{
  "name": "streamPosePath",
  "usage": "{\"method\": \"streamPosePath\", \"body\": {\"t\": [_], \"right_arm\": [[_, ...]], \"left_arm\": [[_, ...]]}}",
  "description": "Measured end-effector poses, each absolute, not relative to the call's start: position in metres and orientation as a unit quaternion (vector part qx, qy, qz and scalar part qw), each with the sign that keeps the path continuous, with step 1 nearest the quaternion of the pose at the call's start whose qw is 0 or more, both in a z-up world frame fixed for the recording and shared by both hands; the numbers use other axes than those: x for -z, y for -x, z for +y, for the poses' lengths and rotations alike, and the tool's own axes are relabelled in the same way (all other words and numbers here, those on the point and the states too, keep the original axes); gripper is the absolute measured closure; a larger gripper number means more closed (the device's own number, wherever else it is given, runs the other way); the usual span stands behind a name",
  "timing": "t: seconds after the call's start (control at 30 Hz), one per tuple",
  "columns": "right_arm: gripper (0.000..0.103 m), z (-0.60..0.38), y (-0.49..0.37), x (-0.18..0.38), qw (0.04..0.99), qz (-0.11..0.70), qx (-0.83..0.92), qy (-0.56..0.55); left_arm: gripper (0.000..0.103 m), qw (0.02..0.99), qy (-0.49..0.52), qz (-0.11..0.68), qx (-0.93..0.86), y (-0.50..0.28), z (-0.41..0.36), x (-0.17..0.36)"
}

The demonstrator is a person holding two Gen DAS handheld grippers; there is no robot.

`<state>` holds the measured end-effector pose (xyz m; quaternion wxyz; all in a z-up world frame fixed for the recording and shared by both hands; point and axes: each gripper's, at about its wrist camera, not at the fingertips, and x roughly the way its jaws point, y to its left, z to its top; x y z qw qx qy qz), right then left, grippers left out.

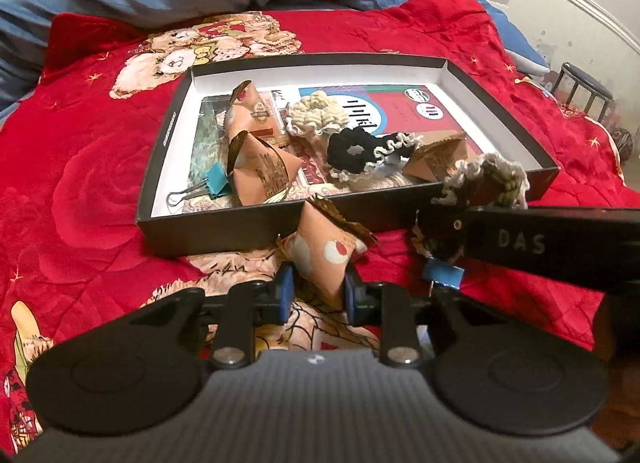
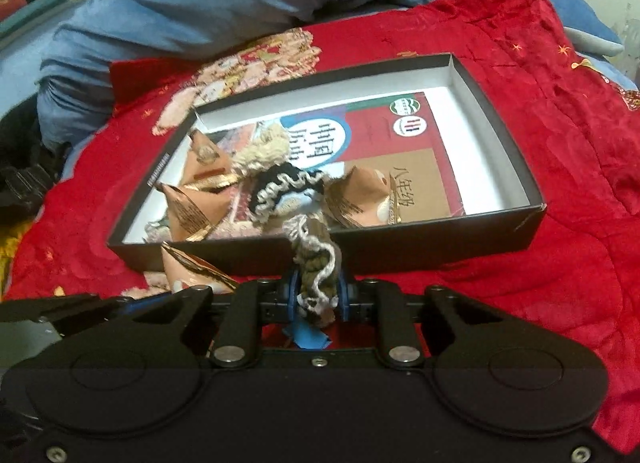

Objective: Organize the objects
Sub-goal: 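Carry the ruffled scrunchie and the candy over the black box with both tools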

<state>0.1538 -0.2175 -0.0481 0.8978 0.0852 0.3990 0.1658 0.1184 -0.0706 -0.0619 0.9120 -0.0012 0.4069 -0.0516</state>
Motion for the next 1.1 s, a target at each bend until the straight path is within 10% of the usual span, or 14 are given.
{"method": "streamPosePath", "body": {"t": [1.1], "right_arm": [[0.084,-0.233,-0.139,-0.001,0.899,0.303,-0.238,-0.21]], "left_arm": [[0.077,0.937,0.048,0.328,0.11,-0.096,-0.071,0.034]]}}
